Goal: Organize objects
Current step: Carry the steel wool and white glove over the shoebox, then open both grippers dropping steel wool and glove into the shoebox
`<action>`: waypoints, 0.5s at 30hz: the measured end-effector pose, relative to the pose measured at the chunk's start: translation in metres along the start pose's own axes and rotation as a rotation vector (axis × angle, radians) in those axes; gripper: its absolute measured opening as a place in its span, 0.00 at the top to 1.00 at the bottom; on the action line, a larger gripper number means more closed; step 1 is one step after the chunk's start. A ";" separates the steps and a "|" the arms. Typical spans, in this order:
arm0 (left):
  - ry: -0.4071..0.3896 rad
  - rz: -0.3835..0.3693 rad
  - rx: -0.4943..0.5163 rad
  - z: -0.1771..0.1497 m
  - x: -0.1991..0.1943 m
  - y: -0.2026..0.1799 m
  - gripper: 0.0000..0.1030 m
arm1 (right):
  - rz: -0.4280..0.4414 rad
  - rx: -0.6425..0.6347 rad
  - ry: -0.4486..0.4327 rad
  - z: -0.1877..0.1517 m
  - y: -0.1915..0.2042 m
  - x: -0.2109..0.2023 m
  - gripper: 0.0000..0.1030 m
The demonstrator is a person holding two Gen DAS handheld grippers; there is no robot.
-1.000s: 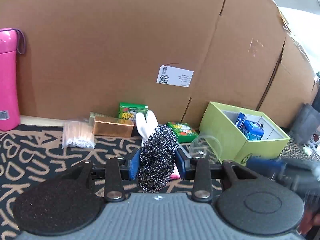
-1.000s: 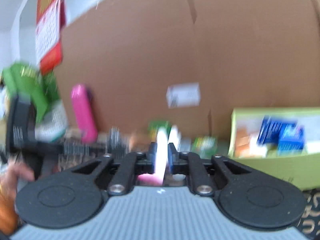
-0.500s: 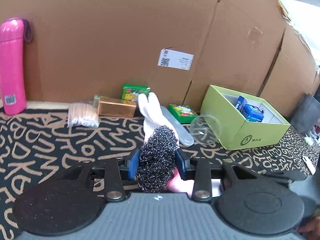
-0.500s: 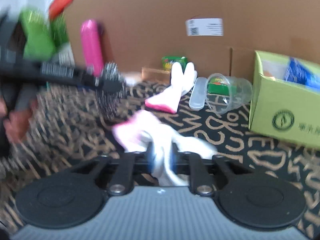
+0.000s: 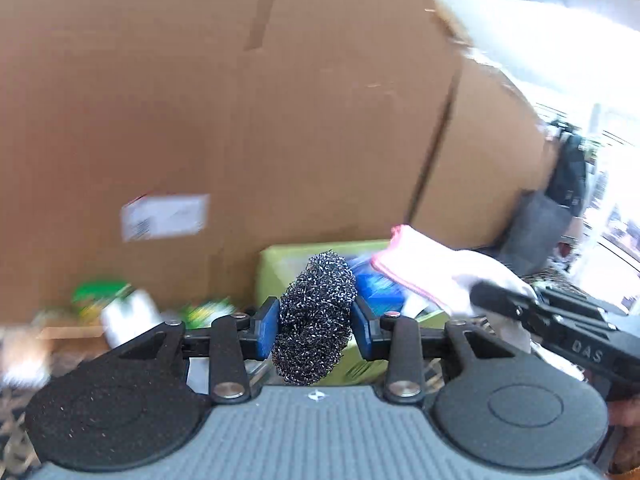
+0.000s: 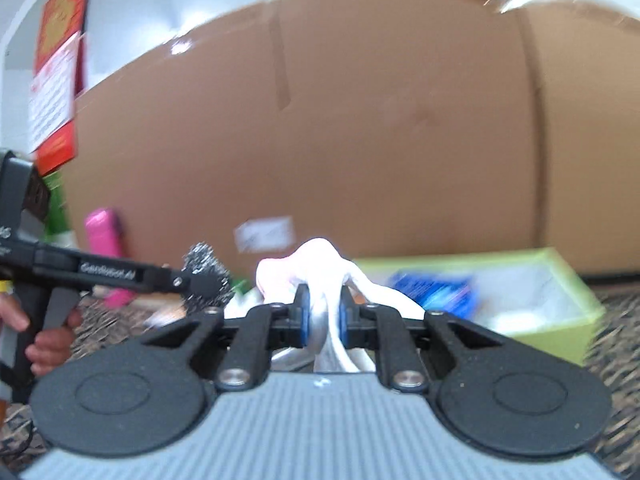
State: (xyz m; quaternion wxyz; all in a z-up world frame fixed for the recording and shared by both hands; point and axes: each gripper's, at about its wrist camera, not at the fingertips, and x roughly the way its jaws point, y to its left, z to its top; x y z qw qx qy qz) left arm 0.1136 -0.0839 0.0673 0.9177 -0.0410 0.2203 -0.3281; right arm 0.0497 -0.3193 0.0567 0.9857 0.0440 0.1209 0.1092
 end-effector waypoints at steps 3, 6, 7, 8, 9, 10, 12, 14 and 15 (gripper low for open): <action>0.020 -0.049 0.017 0.018 0.036 -0.021 0.61 | -0.091 -0.030 -0.041 0.017 -0.024 -0.002 0.87; 0.048 -0.065 0.053 0.026 0.077 -0.039 0.61 | -0.182 -0.064 -0.059 0.027 -0.047 0.006 0.87; 0.062 -0.071 0.065 0.028 0.091 -0.044 0.61 | -0.206 -0.079 -0.056 0.028 -0.054 0.009 0.87; 0.077 -0.071 0.072 0.028 0.104 -0.047 0.61 | -0.229 -0.090 -0.048 0.029 -0.062 0.015 0.87; 0.093 -0.068 0.075 0.028 0.117 -0.050 0.61 | -0.247 -0.097 -0.040 0.029 -0.071 0.021 0.87; 0.108 -0.065 0.078 0.027 0.127 -0.052 0.61 | -0.258 -0.096 -0.028 0.028 -0.079 0.028 0.87; 0.133 -0.049 0.079 0.025 0.147 -0.053 0.61 | -0.265 -0.079 -0.015 0.025 -0.097 0.043 0.87; 0.140 -0.027 0.082 0.021 0.158 -0.053 0.61 | -0.269 -0.057 -0.006 0.021 -0.108 0.058 0.87; 0.140 -0.018 0.083 0.020 0.162 -0.052 0.61 | -0.262 -0.045 0.005 0.017 -0.113 0.067 0.87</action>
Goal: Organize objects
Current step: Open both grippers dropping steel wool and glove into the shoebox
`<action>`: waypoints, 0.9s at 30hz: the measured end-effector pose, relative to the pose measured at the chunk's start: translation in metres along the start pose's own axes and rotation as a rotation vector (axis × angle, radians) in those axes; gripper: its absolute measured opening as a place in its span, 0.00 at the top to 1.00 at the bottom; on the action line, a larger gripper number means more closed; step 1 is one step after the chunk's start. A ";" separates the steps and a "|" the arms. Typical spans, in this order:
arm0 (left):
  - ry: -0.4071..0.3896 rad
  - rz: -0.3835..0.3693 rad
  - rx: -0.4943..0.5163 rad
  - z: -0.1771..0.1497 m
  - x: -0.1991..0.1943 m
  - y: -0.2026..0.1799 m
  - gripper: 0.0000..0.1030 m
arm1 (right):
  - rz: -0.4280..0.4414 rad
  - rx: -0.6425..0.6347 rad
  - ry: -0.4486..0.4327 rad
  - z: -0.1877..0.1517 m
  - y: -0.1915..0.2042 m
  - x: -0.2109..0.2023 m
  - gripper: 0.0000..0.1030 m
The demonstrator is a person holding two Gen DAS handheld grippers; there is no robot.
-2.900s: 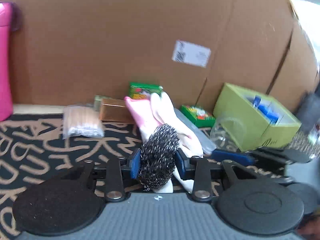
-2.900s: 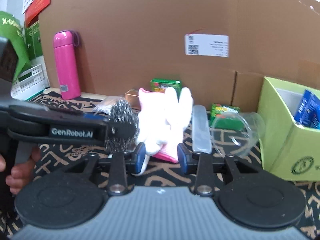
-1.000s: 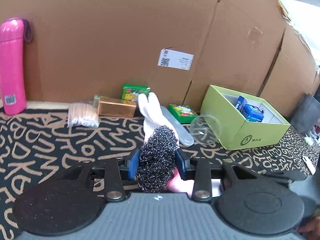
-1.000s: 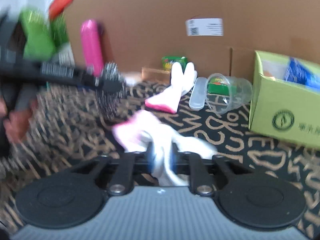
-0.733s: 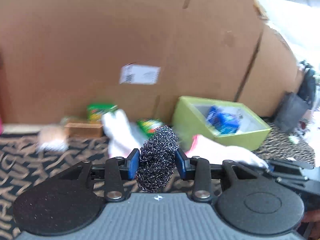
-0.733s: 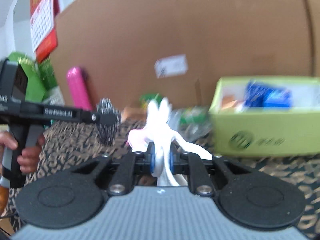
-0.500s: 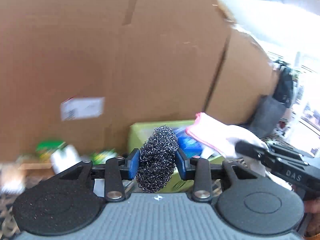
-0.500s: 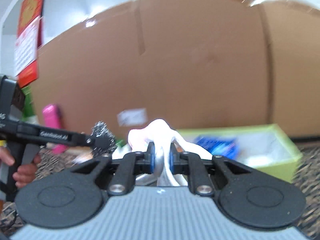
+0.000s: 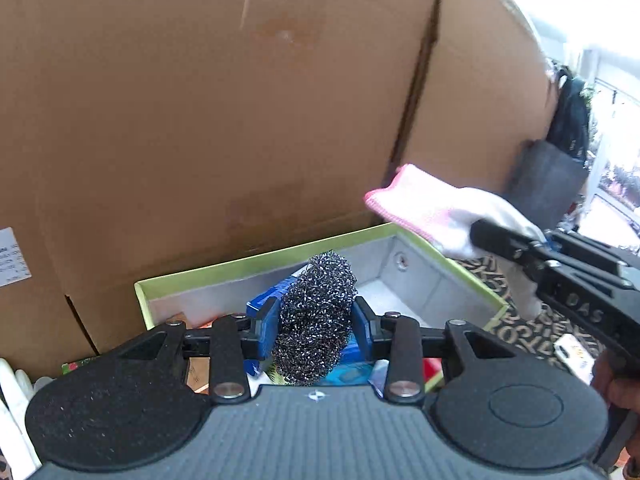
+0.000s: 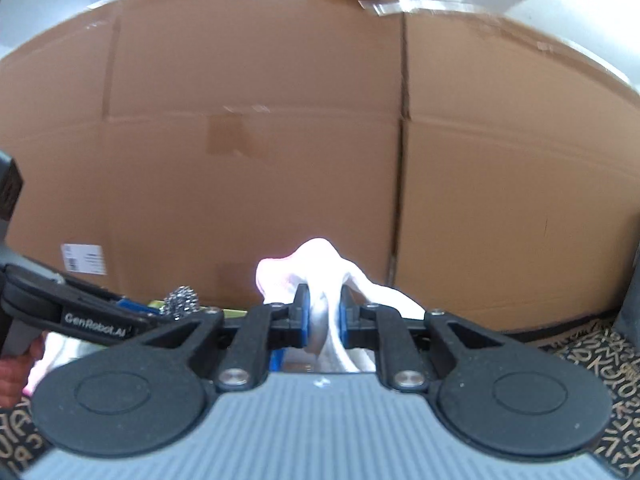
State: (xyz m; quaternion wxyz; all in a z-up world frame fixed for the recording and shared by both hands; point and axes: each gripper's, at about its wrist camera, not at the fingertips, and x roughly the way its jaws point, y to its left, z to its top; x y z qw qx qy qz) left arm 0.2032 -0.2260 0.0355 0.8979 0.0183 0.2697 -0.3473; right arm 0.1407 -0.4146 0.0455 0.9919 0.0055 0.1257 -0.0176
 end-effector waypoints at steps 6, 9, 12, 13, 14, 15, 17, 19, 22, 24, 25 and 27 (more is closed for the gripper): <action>-0.064 0.043 -0.011 -0.021 -0.011 0.010 0.12 | -0.007 -0.043 0.165 -0.034 0.001 0.050 0.40; -0.073 0.044 -0.018 -0.030 -0.023 0.016 0.06 | -0.028 -0.052 0.112 -0.045 0.004 0.037 0.15; -0.071 0.046 -0.051 -0.036 -0.034 0.021 0.06 | -0.022 -0.037 0.097 -0.050 0.008 0.023 0.08; -0.075 0.044 -0.059 -0.038 -0.039 0.021 0.06 | -0.020 -0.036 0.096 -0.049 0.009 0.019 0.06; -0.079 0.047 -0.065 -0.039 -0.042 0.021 0.06 | -0.020 -0.037 0.096 -0.047 0.011 0.016 0.05; -0.083 0.050 -0.070 -0.038 -0.048 0.021 0.06 | -0.021 -0.040 0.092 -0.044 0.013 0.011 0.03; -0.093 0.061 -0.079 -0.036 -0.061 0.020 0.06 | -0.020 -0.047 0.067 -0.036 0.023 -0.004 0.00; -0.115 0.065 -0.083 -0.038 -0.076 0.018 0.06 | -0.016 -0.055 0.024 -0.027 0.034 -0.024 0.00; -0.148 0.090 -0.088 -0.044 -0.103 0.017 0.06 | 0.001 -0.057 -0.039 -0.016 0.048 -0.054 0.00; -0.159 0.114 -0.098 -0.052 -0.120 0.019 0.06 | 0.032 -0.056 -0.064 -0.012 0.059 -0.070 0.00; -0.162 0.125 -0.106 -0.056 -0.128 0.021 0.06 | 0.050 -0.056 -0.070 -0.011 0.065 -0.077 0.00; -0.166 0.152 -0.131 -0.068 -0.145 0.028 0.06 | 0.090 -0.061 -0.079 -0.013 0.076 -0.089 0.00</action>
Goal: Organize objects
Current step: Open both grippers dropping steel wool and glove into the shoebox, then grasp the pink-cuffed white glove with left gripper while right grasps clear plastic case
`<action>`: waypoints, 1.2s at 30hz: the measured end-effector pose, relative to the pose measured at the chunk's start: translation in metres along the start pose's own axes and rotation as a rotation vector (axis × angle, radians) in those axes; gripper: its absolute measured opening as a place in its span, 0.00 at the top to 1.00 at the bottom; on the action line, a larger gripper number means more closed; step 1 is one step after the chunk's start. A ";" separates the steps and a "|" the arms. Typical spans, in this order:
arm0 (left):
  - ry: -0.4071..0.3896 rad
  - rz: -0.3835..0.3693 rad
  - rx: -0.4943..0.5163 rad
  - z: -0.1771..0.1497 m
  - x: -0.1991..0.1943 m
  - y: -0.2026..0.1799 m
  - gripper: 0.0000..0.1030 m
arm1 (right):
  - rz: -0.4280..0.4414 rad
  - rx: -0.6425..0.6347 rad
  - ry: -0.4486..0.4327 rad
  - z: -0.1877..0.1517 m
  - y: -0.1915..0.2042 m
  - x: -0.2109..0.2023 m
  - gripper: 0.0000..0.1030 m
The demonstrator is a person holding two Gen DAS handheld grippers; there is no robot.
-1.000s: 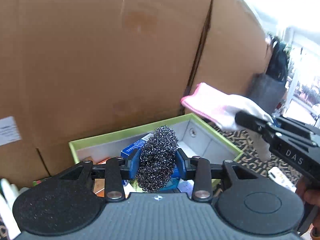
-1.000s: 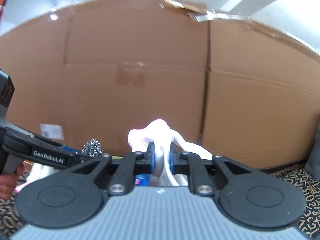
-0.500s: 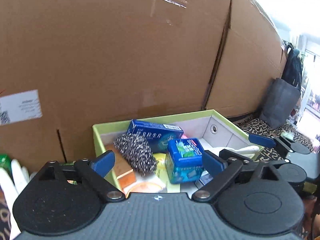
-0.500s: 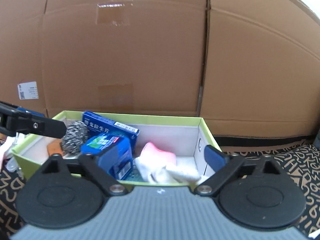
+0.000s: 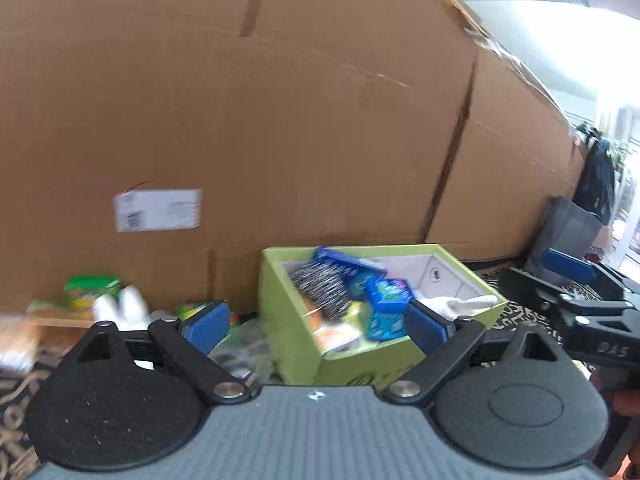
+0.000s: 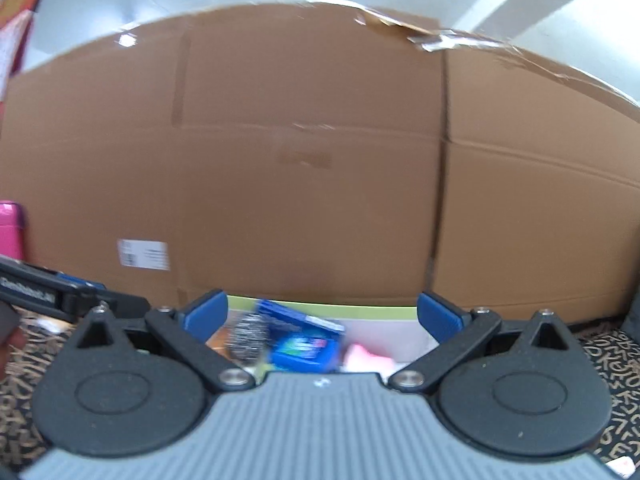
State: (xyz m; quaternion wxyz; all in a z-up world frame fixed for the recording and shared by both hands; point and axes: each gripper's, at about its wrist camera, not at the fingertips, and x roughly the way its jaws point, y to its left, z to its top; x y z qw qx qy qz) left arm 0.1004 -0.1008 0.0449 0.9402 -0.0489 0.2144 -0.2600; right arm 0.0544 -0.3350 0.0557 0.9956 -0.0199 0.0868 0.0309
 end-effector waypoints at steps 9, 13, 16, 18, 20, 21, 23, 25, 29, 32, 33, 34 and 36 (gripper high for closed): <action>0.070 0.214 -0.152 -0.049 -0.051 0.074 0.06 | 0.198 0.067 0.132 -0.039 0.064 0.005 0.00; 0.112 0.266 -0.232 -0.063 -0.053 0.106 0.06 | 0.279 0.126 0.276 -0.068 0.095 0.021 0.00; 0.124 0.289 -0.250 -0.064 -0.044 0.120 0.06 | 0.341 0.101 0.333 -0.086 0.120 0.023 0.00; 0.127 0.287 -0.245 -0.061 -0.033 0.124 0.06 | 0.344 0.102 0.327 -0.087 0.128 0.019 0.00; 0.130 0.268 -0.227 -0.055 -0.017 0.124 0.06 | 0.338 0.112 0.326 -0.086 0.130 0.019 0.00; 0.133 0.261 -0.215 -0.051 -0.007 0.123 0.06 | 0.326 0.109 0.325 -0.085 0.131 0.019 0.00; 0.145 0.258 -0.193 -0.045 0.014 0.120 0.08 | 0.292 0.086 0.314 -0.082 0.132 0.020 0.00; 0.163 0.257 -0.173 -0.041 0.033 0.118 0.13 | 0.265 0.052 0.276 -0.083 0.133 0.018 0.00; 0.227 0.232 -0.150 -0.039 0.060 0.124 0.68 | 0.221 -0.013 0.257 -0.079 0.139 0.020 0.00; 0.224 0.220 -0.140 -0.044 0.050 0.130 0.87 | 0.221 -0.002 0.270 -0.075 0.142 0.027 0.00; 0.226 0.199 -0.163 -0.046 0.040 0.132 0.88 | 0.227 0.000 0.275 -0.073 0.143 0.031 0.00; 0.229 0.182 -0.186 -0.048 0.029 0.135 0.91 | 0.232 -0.006 0.279 -0.072 0.146 0.036 0.00; 0.227 0.182 -0.184 -0.050 0.007 0.135 0.92 | 0.235 -0.019 0.291 -0.070 0.152 0.047 0.03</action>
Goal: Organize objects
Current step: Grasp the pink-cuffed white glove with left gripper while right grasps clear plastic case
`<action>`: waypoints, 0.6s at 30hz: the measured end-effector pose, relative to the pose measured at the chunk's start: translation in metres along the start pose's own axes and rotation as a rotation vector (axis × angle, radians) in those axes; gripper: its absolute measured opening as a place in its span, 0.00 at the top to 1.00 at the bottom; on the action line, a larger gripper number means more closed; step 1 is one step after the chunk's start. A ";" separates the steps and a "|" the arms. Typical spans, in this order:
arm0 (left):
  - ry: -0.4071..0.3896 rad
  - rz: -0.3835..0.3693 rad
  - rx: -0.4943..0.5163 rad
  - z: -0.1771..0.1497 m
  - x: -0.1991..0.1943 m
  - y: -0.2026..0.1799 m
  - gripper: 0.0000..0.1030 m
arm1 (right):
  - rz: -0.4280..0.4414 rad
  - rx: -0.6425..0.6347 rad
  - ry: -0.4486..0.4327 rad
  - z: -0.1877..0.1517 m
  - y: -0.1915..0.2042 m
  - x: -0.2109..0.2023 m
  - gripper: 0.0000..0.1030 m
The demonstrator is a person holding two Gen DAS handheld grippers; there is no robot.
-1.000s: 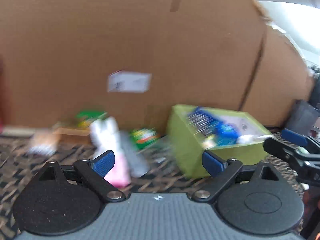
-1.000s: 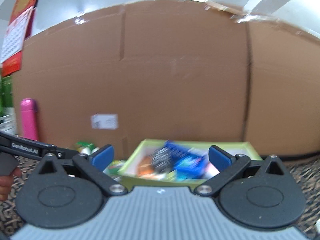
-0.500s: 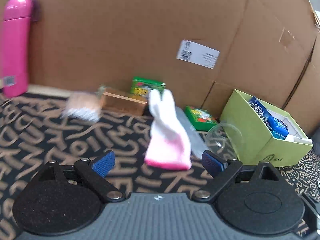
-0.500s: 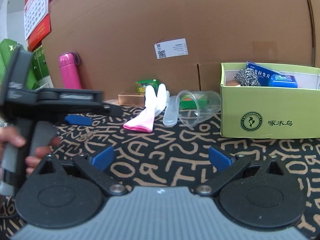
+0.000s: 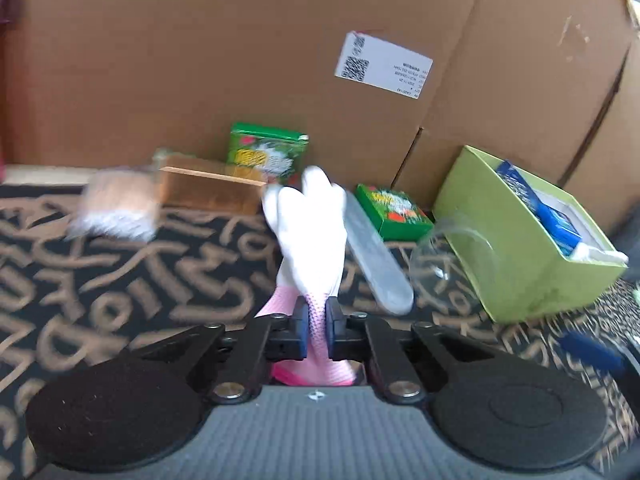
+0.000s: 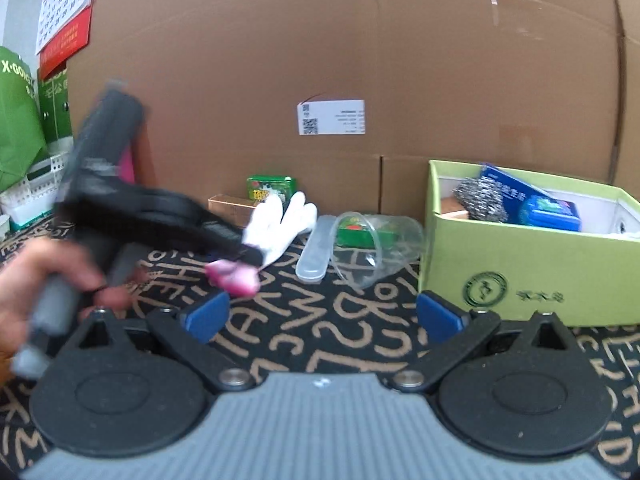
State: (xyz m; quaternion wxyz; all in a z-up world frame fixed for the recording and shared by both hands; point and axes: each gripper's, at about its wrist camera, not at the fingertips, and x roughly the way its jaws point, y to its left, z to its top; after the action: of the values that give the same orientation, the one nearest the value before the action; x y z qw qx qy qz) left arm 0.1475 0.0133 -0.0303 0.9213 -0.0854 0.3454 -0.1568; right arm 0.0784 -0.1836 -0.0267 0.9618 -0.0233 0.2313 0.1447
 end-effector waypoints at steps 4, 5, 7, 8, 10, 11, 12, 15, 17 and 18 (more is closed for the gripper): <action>-0.064 0.078 0.029 -0.012 -0.040 0.011 0.92 | 0.052 0.004 0.025 0.008 0.009 0.022 0.14; -0.082 0.097 0.016 -0.014 -0.045 0.016 0.92 | 0.059 0.001 0.035 0.009 0.012 0.028 0.17; -0.102 0.129 -0.005 -0.018 -0.051 0.024 0.92 | 0.078 0.004 0.064 0.011 0.017 0.042 0.32; -0.102 0.130 -0.013 -0.019 -0.051 0.028 0.92 | 0.080 0.008 0.082 0.012 0.019 0.050 0.36; -0.089 0.105 -0.047 -0.021 -0.046 0.034 0.92 | 0.053 0.010 0.117 0.015 0.021 0.067 0.42; -0.088 0.088 -0.063 -0.022 -0.045 0.037 0.92 | 0.032 0.009 0.131 0.016 0.022 0.075 0.42; -0.090 0.077 -0.070 -0.023 -0.044 0.038 0.92 | 0.018 0.011 0.141 0.018 0.022 0.080 0.42; -0.094 0.051 -0.070 -0.024 -0.043 0.037 0.92 | -0.005 0.032 0.155 0.022 0.020 0.093 0.44; -0.101 0.033 -0.076 -0.024 -0.044 0.038 0.91 | -0.029 0.052 0.154 0.025 0.018 0.102 0.45; -0.098 0.024 -0.077 -0.024 -0.044 0.038 0.91 | -0.041 0.063 0.159 0.025 0.017 0.108 0.51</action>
State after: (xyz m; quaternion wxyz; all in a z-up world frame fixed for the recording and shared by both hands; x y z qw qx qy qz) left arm 0.1089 0.0635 -0.0314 0.9349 -0.1244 0.3068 -0.1281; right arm 0.1762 -0.1359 -0.0528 0.9434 -0.0090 0.3107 0.1155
